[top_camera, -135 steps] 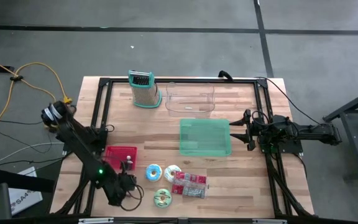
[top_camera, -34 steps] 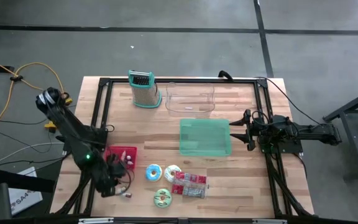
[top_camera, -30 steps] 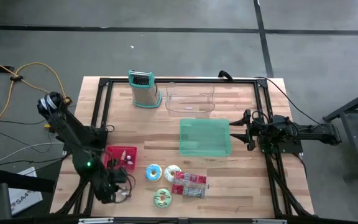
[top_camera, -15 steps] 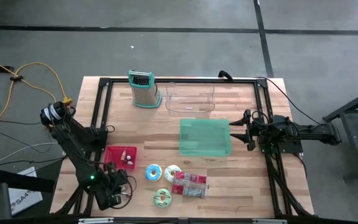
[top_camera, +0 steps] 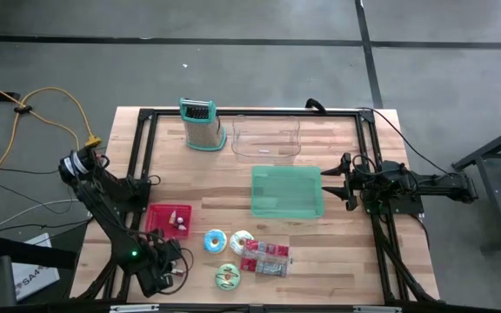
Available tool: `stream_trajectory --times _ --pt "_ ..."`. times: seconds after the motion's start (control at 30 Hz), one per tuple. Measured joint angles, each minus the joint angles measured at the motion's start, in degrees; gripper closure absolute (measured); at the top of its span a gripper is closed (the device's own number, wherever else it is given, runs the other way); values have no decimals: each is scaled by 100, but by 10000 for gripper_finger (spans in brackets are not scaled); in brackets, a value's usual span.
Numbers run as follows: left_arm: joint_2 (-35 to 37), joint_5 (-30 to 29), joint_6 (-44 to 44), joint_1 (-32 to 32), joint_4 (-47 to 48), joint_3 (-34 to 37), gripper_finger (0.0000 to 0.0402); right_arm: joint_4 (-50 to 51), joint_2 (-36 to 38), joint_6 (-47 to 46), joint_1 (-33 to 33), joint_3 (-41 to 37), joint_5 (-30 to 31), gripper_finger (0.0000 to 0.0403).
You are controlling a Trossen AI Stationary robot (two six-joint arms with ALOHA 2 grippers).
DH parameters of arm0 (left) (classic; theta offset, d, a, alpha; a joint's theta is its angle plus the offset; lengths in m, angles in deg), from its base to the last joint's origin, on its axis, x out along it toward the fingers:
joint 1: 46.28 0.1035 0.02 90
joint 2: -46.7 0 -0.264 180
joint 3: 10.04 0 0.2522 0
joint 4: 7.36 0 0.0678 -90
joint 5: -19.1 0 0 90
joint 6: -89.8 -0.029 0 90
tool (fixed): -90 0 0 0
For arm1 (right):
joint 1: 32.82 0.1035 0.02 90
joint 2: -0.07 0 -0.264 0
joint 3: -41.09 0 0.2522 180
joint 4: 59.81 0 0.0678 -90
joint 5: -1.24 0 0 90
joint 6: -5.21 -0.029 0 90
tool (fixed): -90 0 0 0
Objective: Pick & Place Food Item
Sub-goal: Put the top red food coloring bottle into the red bin
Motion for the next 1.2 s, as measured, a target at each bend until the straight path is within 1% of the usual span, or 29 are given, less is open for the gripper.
stream_trajectory --times 0.27,0.47,1.2 --pt "-168 112 -2 0 -205 2 280 2 -2 0 0 0 0 180" --pt "-175 130 -39 2 -219 4 280 2 -14 0 1 -1 0 180" --pt "-562 257 -106 -35 -411 22 280 0 -17 0 0 -2 2 180"
